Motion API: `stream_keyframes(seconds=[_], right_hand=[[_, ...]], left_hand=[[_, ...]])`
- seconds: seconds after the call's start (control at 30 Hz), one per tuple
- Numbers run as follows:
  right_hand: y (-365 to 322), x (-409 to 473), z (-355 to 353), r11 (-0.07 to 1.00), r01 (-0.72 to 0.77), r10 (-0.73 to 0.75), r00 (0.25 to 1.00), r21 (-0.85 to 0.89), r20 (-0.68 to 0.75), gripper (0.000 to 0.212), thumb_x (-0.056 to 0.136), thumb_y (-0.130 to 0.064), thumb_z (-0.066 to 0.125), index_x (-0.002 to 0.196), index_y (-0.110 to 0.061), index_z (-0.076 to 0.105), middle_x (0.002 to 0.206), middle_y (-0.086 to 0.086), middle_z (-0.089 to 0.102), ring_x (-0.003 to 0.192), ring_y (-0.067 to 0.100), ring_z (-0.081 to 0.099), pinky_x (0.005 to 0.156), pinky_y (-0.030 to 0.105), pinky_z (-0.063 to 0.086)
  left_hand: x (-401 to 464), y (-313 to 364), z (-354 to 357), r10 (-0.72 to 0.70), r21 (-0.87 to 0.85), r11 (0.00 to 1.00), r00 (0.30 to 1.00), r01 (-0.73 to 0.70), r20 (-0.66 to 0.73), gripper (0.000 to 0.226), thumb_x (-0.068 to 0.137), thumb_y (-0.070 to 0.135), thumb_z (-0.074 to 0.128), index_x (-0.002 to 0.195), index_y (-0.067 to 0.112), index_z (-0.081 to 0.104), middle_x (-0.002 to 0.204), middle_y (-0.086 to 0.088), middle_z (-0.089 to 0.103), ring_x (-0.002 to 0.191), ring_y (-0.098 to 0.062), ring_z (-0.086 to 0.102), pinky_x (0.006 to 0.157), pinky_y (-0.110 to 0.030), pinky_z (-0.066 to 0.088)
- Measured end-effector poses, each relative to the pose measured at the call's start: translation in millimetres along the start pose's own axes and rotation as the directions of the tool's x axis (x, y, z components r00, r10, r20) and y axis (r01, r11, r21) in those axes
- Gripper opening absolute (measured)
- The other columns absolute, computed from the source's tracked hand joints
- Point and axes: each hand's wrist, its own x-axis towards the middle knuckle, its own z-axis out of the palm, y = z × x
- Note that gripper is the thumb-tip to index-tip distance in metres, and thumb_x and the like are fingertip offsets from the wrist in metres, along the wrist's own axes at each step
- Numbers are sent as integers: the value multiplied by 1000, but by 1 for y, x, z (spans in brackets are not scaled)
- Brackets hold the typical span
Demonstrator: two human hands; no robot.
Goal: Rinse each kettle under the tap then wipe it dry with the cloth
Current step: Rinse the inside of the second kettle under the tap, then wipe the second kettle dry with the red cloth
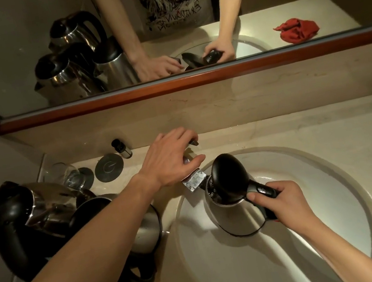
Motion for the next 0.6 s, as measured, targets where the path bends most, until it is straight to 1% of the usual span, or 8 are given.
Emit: stream_keyframes(seconds=[0.07,0.13,0.23,0.3,0.37,0.43,0.53,0.6], right_hand=[[-8,-9,-11,999,13,-12,1000,50,-13,57,61,-45,86,56,1,53,49,0,38,50,19,34,57,33,31],[-19,-19,-24,995,33,-31,999,92,-33,49,63,-39,86,51,-4,54,47,0,40,46,18,37,53,30,34],[-37,-35,-45,993,70,-65,996,98,-55,57,56,-50,84,51,-5,50,49,1,39,49,19,37,52,32,34],[-51,-51,-63,990,99,-92,993,101,-80,50,54,-53,81,47,-13,53,48,-1,40,49,19,36,52,30,34],[-68,-68,-82,985,141,-130,985,101,-112,42,53,-54,79,45,-19,57,45,-4,43,46,15,39,48,26,34],[-81,-86,-104,977,191,-179,976,90,-125,39,55,-54,79,47,-20,62,46,-4,46,46,15,43,48,28,35],[-89,-109,-138,968,241,-228,960,66,-164,51,58,-54,81,55,-8,61,51,2,47,51,18,46,54,34,35],[-95,-125,-161,963,262,-244,947,59,-209,67,58,-56,81,66,8,62,56,6,51,56,18,48,57,36,36]], left_hand=[[1,0,-2,-1,-17,1000,999,2,48,46,88,61,49,116,24,53,111,6,59,102,-14,55,87,-33,35],[0,5,-9,-6,-60,998,997,11,82,56,88,65,44,125,24,52,119,5,58,110,-15,54,97,-37,35],[-7,31,-32,7,-246,969,1000,-3,13,67,85,68,45,138,27,46,135,8,52,122,-10,48,105,-39,36],[-11,60,-56,45,-374,925,997,-65,-62,69,83,67,52,140,30,43,141,12,45,127,-6,44,104,-32,37],[-14,93,-85,124,-436,885,985,-166,-124,70,81,66,57,140,31,43,145,15,41,133,-3,40,107,-23,34],[-13,133,-112,234,-454,846,960,-280,-155,72,81,62,62,142,29,44,148,13,39,139,-6,36,112,-23,30],[-3,196,-128,408,-403,798,894,-449,-188,69,81,56,68,140,26,50,148,7,43,139,-10,37,114,-40,33],[4,231,-127,483,-346,783,856,-516,-184,65,81,54,69,136,23,55,145,6,47,136,-10,40,111,-42,35]])
